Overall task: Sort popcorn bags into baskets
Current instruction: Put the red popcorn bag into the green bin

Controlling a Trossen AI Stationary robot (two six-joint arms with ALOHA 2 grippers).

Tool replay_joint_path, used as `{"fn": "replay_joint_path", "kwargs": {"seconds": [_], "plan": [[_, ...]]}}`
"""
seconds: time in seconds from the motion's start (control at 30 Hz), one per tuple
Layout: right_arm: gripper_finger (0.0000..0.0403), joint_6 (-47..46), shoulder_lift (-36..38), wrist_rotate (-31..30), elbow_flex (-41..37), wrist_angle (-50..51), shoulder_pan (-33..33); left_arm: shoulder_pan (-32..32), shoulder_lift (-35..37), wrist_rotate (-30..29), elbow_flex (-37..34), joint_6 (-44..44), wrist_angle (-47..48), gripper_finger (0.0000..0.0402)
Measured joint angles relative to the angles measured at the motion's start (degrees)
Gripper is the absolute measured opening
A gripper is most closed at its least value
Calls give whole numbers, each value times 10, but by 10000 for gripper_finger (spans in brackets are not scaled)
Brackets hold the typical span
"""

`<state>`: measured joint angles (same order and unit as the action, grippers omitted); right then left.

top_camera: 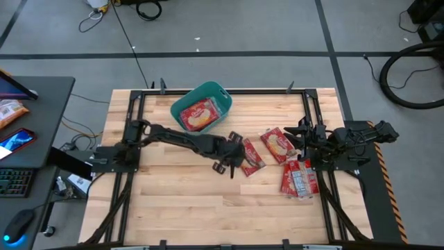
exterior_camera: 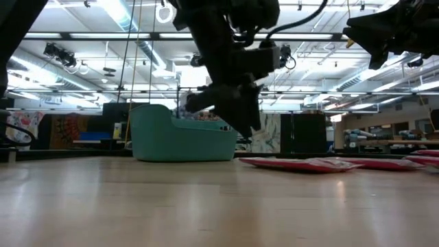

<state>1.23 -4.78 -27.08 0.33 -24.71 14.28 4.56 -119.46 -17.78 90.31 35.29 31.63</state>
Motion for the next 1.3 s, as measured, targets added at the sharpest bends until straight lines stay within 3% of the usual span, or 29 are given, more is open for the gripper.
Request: {"fn": "replay_joint_path", "kwargs": {"seconds": [0.33,0.57,0.77,1.03,1.3], "plan": [[113,0,-4,1,0,-5,0,29,-68,-13,0,61,-76,173],[113,0,-6,1,0,-2,0,33,-95,-83,1,75,-120,168],[113,0,-8,1,0,-6,0,28,-95,-79,1,70,-116,123],[113,0,-9,1,0,-5,0,21,-97,-79,0,41,-110,15],[114,0,-9,1,0,-5,0,20,-84,-150,-1,34,-89,6]]}}
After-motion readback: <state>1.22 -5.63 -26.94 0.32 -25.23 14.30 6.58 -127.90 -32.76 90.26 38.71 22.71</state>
